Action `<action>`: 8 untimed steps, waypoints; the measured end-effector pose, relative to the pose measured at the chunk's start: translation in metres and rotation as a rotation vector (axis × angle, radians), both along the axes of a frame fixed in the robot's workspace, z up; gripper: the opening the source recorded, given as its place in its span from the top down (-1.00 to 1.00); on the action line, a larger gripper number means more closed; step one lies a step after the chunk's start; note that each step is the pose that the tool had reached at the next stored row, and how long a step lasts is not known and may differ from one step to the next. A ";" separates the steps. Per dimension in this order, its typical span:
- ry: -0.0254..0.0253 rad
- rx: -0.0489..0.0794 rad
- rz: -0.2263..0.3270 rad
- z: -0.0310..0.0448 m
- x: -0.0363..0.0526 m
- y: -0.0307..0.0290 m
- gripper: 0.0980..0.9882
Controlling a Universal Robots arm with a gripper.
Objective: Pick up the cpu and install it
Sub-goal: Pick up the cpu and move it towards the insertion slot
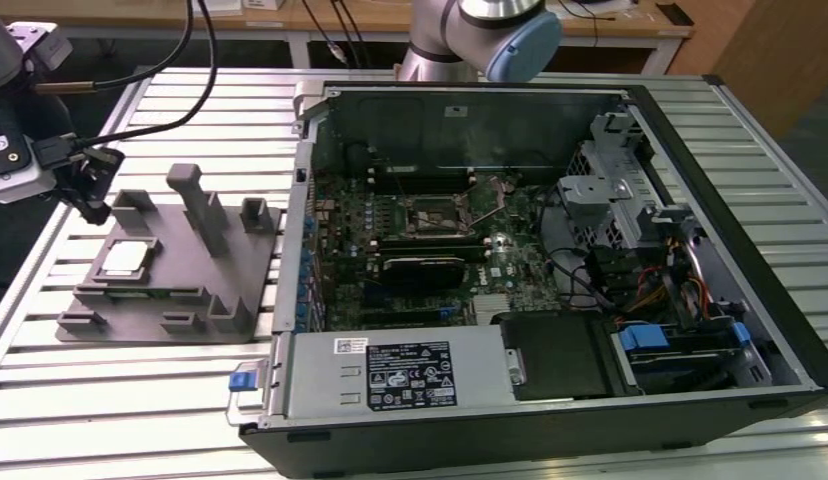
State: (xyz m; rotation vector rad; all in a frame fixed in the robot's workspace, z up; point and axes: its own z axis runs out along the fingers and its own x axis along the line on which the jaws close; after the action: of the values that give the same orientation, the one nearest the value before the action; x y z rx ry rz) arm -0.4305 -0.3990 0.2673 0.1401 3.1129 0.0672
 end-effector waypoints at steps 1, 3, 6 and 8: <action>-0.0001 0.000 0.000 -0.0013 -0.0002 0.0000 0.98; -0.0001 0.000 0.000 -0.0021 -0.0003 0.0000 0.98; -0.0001 0.000 0.000 -0.0033 -0.0005 0.0000 0.98; -0.0001 0.000 0.000 -0.0044 -0.0005 0.0000 0.98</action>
State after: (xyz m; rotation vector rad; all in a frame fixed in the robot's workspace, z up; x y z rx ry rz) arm -0.4311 -0.3989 0.2629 0.1401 3.1128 0.0673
